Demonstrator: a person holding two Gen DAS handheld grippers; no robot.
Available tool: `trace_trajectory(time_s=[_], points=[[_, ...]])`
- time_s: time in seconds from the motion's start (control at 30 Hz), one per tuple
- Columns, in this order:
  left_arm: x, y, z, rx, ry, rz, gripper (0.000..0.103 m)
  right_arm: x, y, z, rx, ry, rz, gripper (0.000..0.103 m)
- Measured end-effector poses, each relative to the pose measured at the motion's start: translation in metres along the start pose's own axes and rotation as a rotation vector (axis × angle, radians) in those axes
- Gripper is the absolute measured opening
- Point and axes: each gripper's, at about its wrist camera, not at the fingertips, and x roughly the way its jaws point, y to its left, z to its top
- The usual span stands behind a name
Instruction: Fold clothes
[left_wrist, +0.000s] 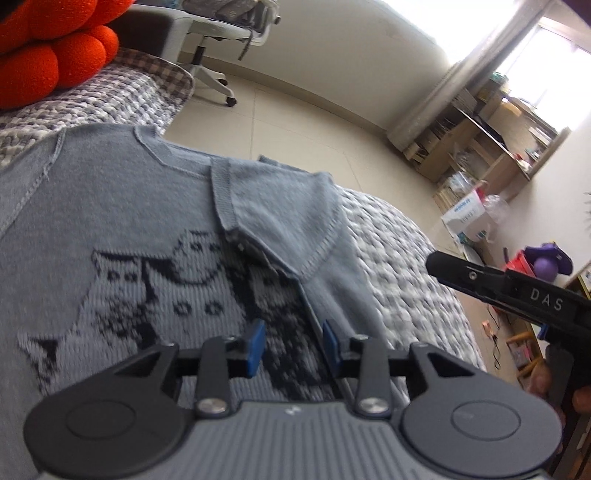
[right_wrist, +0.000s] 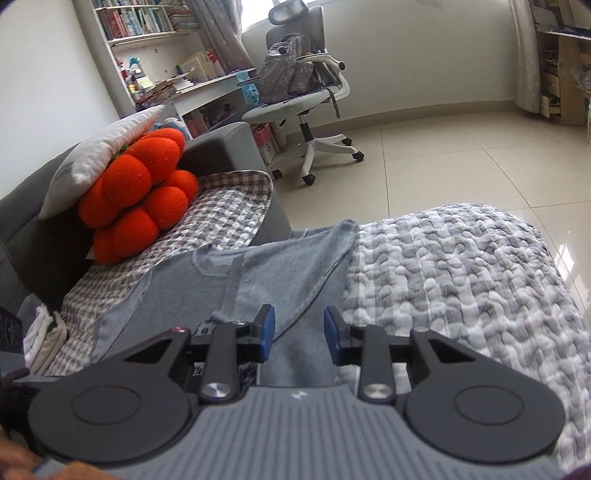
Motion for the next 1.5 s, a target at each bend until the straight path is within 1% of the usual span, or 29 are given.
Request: trace_trajectory(time_s=[0.2, 0.33, 0.53, 0.67, 0.8, 0.87, 0.9, 0.93, 0.97, 1.03, 1.13, 1.23, 1.3, 1.5], points=[[-0.001, -0.007, -0.027, 0.037, 0.036, -0.071, 0.035, -0.017, 0.006, -0.023, 0.010, 0.014, 0.055, 0.037], [-0.002, -0.010, -0.043, 0.068, 0.023, -0.113, 0.034, -0.024, 0.005, -0.040, 0.020, 0.042, 0.088, 0.037], [-0.001, -0.009, -0.062, 0.149, 0.007, -0.163, 0.033, -0.034, -0.001, -0.076, 0.037, 0.137, 0.122, 0.038], [-0.002, -0.005, -0.069, 0.164, 0.017, -0.223, 0.033, -0.035, -0.006, -0.097, 0.062, 0.206, 0.139, 0.038], [-0.008, -0.001, -0.069, 0.188, 0.025, -0.236, 0.033, -0.045, -0.012, -0.100, 0.078, 0.211, 0.177, 0.041], [-0.009, 0.003, -0.069, 0.177, 0.040, -0.260, 0.033, -0.052, -0.018, -0.100, 0.106, 0.206, 0.206, 0.041], [-0.010, 0.005, -0.069, 0.174, 0.050, -0.275, 0.031, -0.055, -0.022, -0.100, 0.123, 0.204, 0.224, 0.041], [-0.009, 0.005, -0.069, 0.177, 0.060, -0.293, 0.026, -0.058, -0.026, -0.099, 0.140, 0.201, 0.243, 0.041], [-0.009, 0.005, -0.069, 0.181, 0.070, -0.316, 0.023, -0.061, -0.029, -0.099, 0.152, 0.199, 0.257, 0.041], [-0.007, 0.003, -0.072, 0.186, 0.085, -0.349, 0.022, -0.066, -0.035, -0.098, 0.167, 0.196, 0.284, 0.041], [-0.003, -0.004, -0.078, 0.197, 0.109, -0.386, 0.021, -0.070, -0.036, -0.100, 0.155, 0.219, 0.337, 0.041], [0.003, -0.012, -0.085, 0.215, 0.130, -0.391, 0.021, -0.074, -0.031, -0.105, 0.126, 0.252, 0.397, 0.041], [0.008, -0.014, -0.087, 0.205, 0.138, -0.390, 0.021, -0.076, -0.030, -0.109, 0.091, 0.261, 0.385, 0.041], [0.014, -0.015, -0.088, 0.153, 0.137, -0.427, 0.021, -0.085, -0.026, -0.122, -0.020, 0.283, 0.332, 0.041]])
